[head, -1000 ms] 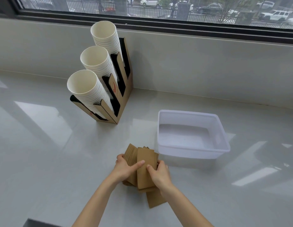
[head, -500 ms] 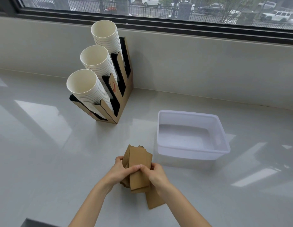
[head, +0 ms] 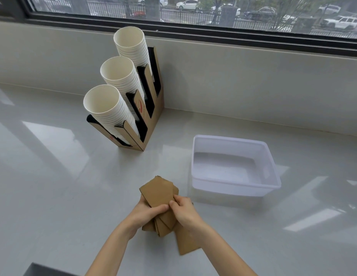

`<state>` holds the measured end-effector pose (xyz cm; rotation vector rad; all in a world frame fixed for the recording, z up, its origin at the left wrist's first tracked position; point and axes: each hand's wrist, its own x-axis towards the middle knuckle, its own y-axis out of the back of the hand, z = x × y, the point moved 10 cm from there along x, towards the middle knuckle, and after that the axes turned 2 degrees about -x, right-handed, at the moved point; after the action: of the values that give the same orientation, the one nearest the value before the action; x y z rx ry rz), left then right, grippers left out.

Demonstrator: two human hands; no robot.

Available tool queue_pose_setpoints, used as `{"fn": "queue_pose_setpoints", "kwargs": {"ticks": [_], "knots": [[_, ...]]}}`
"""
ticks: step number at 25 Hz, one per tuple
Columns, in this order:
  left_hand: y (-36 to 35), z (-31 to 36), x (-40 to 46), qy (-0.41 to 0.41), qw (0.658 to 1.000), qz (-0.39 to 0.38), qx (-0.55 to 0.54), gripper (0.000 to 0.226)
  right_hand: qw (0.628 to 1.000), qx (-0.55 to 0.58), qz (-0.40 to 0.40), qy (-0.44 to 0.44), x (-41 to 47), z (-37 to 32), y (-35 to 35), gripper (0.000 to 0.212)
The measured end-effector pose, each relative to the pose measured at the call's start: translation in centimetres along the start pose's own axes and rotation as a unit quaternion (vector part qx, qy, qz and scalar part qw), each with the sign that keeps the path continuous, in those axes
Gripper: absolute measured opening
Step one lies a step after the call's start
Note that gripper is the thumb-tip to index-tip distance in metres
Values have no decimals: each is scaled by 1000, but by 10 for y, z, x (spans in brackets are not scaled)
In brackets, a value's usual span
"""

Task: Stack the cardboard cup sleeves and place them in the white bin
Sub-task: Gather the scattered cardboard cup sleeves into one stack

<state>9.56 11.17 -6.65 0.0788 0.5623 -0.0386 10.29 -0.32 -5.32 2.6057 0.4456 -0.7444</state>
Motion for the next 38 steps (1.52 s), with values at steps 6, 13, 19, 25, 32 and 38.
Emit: {"fn": "queue_pose_setpoints", "kwargs": {"ticks": [6,13,19,25,32,38], "knots": [[13,-7,-3,5,998,22,-52,55,991,-73,109,11,-5,16,46,39],[35,-6,-5,-14,994,61,-91,51,944,-293,146,-34,-11,35,41,86],[39,-12,-12,-20,990,65,-121,47,903,-383,189,-52,-15,37,42,87],[36,-16,-16,-23,989,68,-127,44,941,-295,163,-40,-16,43,46,63],[19,-15,-18,-18,992,41,-120,40,990,49,133,1,-31,42,75,25],[-15,-7,-24,-8,996,-29,-81,36,990,81,93,64,-38,10,69,20]]}}
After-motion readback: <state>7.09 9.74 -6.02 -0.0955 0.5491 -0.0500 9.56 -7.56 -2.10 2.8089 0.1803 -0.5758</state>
